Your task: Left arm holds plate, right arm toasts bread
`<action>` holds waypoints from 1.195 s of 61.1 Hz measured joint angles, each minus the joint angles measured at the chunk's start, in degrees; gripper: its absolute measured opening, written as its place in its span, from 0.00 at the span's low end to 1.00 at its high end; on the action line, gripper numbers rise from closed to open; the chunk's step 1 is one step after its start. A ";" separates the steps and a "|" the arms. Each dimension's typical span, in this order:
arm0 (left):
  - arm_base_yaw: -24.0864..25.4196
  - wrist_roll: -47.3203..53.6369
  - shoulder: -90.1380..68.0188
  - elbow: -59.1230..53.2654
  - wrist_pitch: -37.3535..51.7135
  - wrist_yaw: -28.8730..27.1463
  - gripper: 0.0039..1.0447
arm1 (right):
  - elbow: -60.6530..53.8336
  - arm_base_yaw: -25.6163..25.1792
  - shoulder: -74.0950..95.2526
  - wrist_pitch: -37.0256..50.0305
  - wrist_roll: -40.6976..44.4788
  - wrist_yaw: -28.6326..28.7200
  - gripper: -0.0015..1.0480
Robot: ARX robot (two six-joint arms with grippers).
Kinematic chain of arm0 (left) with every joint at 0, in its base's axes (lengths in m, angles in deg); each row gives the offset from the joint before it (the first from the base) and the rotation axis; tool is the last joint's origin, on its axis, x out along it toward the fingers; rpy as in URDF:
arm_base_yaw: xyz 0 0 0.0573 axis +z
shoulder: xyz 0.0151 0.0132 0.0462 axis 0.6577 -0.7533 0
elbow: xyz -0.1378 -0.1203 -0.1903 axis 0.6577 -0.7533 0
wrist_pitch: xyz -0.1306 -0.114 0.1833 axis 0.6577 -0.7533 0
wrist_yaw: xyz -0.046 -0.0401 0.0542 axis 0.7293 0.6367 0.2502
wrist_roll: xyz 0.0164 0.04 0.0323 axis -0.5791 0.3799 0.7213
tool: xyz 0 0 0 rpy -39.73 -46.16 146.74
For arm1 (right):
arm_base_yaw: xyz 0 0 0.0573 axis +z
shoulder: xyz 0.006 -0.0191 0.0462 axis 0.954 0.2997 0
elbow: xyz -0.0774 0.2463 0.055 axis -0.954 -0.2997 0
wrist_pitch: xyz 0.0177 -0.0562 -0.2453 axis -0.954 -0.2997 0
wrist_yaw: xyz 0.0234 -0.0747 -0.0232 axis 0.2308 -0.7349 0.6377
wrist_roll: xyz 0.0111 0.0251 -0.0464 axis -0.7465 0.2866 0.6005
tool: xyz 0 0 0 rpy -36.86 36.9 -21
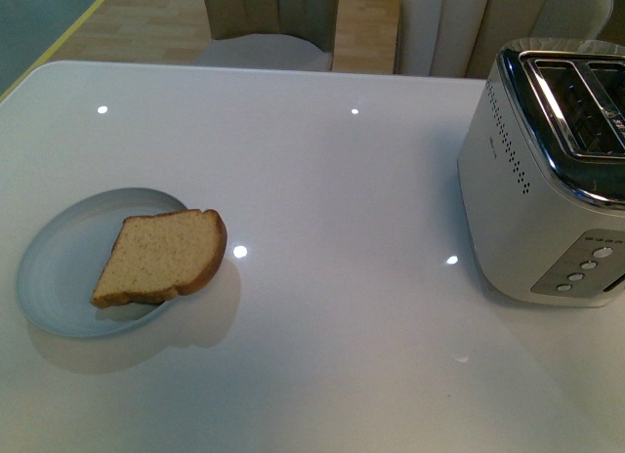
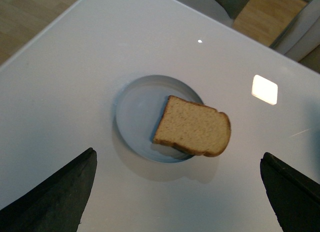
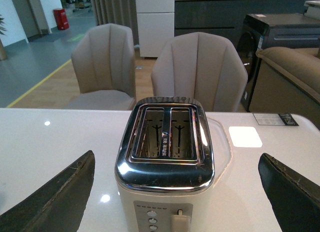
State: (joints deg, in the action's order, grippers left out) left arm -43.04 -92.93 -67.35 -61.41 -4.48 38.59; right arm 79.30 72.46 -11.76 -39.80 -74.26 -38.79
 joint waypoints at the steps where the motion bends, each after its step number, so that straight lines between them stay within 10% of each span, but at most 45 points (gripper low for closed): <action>1: 0.15 -0.52 -1.03 0.48 0.87 0.28 0.93 | -0.02 0.00 0.00 0.00 0.00 0.00 0.92; 35: 5.95 -0.68 -69.81 13.49 50.34 6.27 0.93 | 0.00 0.00 0.00 0.00 0.02 0.00 0.92; 73: 8.70 -4.13 -105.68 23.02 57.55 1.81 0.93 | -0.02 0.00 0.00 0.00 0.02 0.00 0.92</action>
State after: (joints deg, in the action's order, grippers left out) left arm -34.34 -97.06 -173.02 -38.40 53.07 40.41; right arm 79.28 72.46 -11.76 -39.80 -74.24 -38.79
